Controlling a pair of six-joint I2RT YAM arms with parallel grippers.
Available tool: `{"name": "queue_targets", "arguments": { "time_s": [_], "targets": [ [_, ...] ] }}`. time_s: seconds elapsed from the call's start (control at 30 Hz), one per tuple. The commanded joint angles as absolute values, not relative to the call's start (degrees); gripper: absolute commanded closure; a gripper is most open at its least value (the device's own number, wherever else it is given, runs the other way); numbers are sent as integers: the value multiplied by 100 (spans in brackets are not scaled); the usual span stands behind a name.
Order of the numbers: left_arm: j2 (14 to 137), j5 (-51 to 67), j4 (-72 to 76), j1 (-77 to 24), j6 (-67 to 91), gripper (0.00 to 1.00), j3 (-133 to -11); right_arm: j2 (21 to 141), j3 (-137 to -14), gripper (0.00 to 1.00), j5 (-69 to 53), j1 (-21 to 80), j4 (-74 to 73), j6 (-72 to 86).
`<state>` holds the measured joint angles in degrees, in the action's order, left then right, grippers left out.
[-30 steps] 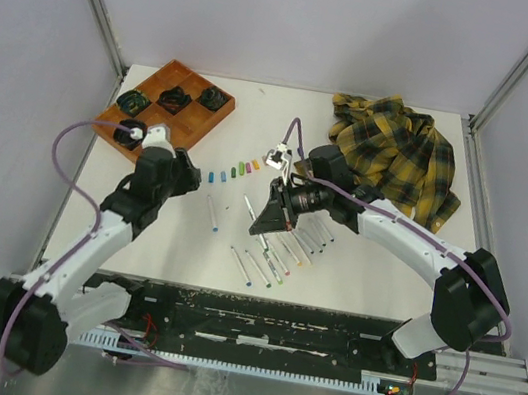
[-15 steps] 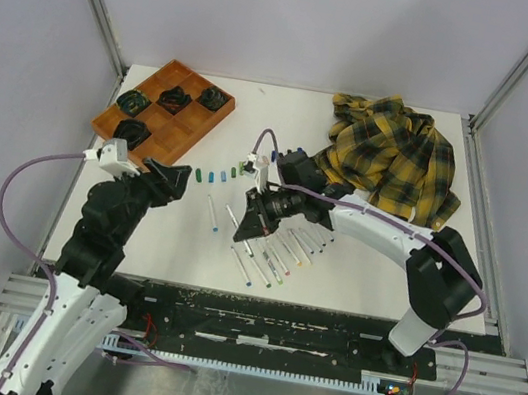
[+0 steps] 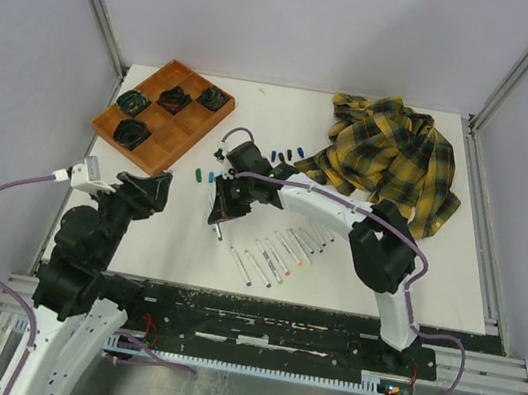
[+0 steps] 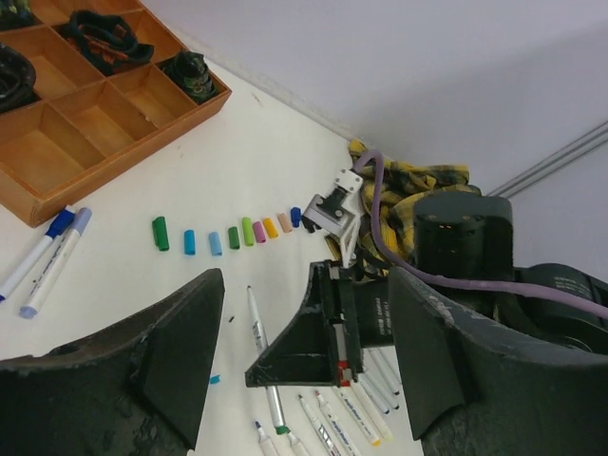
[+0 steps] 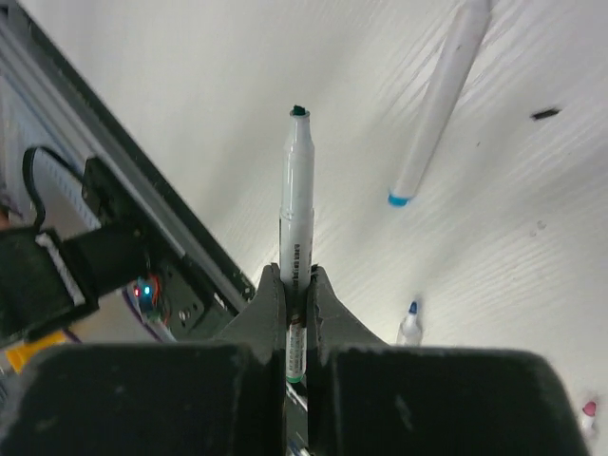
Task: Open the pen caps
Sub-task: Place the pen at the center of the board.
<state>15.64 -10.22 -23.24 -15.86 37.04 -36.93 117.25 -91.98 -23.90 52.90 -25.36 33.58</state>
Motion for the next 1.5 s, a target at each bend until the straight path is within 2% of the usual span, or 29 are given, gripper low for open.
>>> {"name": "queue_targets", "arguments": {
  "time_s": [0.0, 0.27, 0.7, 0.87, 1.0, 1.33, 1.47],
  "targets": [
    [1269, -1307, -2463, -1573, 3657, 24, -3926, 12249, -10211, 100, -1404, 5460, -3197, 4072],
    [1079, -1402, -2557, -1578, 3658, 23, -3813, 13030, -11448, 95, -702, 5749, -3955, 4189],
    [953, -1380, -2615, -1575, 3759, 23, -3671, 14043, -12745, 88, 20, 5900, -4603, 4397],
    [931, -1358, -2617, -1574, 3762, 22, -3640, 14214, -12947, 87, 148, 5907, -4684, 4409],
    [925, -1356, -2604, -1579, 3783, 22, -3626, 14276, -12981, 79, 294, 5912, -4696, 4394],
    [856, -1301, -2596, -1573, 3823, 22, -3547, 14528, -13080, 78, 335, 5910, -4743, 4411],
    [853, -1293, -2593, -1573, 3847, 22, -3526, 14544, -13072, 73, 376, 5914, -4755, 4395]
  ]
}}
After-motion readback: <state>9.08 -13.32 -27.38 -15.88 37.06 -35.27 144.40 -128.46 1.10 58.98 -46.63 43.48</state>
